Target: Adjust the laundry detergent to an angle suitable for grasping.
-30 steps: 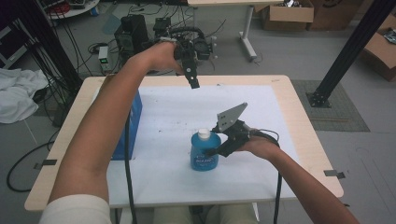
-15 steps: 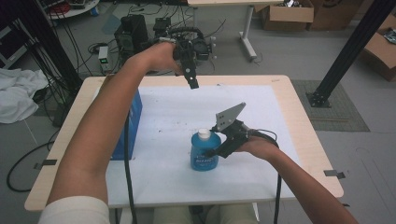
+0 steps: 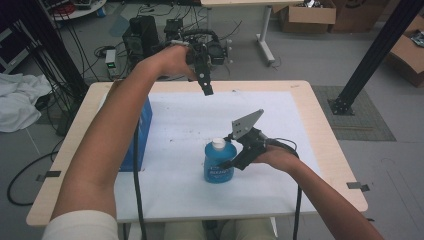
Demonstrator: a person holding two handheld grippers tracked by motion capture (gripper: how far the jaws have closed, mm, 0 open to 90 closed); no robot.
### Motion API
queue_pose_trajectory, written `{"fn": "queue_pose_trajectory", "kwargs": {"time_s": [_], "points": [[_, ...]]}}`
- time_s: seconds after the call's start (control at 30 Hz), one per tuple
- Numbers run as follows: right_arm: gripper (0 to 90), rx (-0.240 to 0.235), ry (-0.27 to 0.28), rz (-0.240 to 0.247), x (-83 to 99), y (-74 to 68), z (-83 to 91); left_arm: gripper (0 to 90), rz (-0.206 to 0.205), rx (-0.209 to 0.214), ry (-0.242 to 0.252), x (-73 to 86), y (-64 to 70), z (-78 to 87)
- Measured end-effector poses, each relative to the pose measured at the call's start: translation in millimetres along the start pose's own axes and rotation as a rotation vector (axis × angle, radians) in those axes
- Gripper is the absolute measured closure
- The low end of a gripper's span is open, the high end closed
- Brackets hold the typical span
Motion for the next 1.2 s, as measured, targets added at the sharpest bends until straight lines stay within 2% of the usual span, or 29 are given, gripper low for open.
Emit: {"fn": "queue_pose_trajectory", "kwargs": {"time_s": [0.27, 0.4, 0.7, 0.93, 1.2], "points": [[17.3, 0.011, 0.008, -0.036, 0.2, 1.7, 2.1, 22.2, 0.001, 0.0, 0.0, -1.0, 0.3, -0.4], [15.1, 0.011, 0.004, -0.038, 1.2, 1.1, 3.5, 22.1, 0.002, -0.002, 0.001, -1.3, 0.3, -0.3], [15.3, 0.017, -0.002, -0.043, 0.1, -1.3, 12.4, 22.0, 0.005, -0.006, 0.0, -1.1, 1.1, 0.4], [15.3, 0.038, 0.0, -0.064, 0.8, 0.9, 31.7, 22.0, 0.007, -0.009, 0.0, 0.5, 2.3, 1.2], [15.3, 0.077, -0.032, -0.094, 11.2, 2.4, 66.6, 21.9, 0.019, -0.018, 0.0, 3.4, 4.5, 1.8]]}}
Point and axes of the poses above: each handheld gripper's, and its own axes: z roughly backward along the jaws, x roughly out of its underside, y roughly to its right, the point moved 7 cm from there along -z, roughly forward along the jaws, and after that the axes turned 5 degrees about -z, right-handed, at the moved point
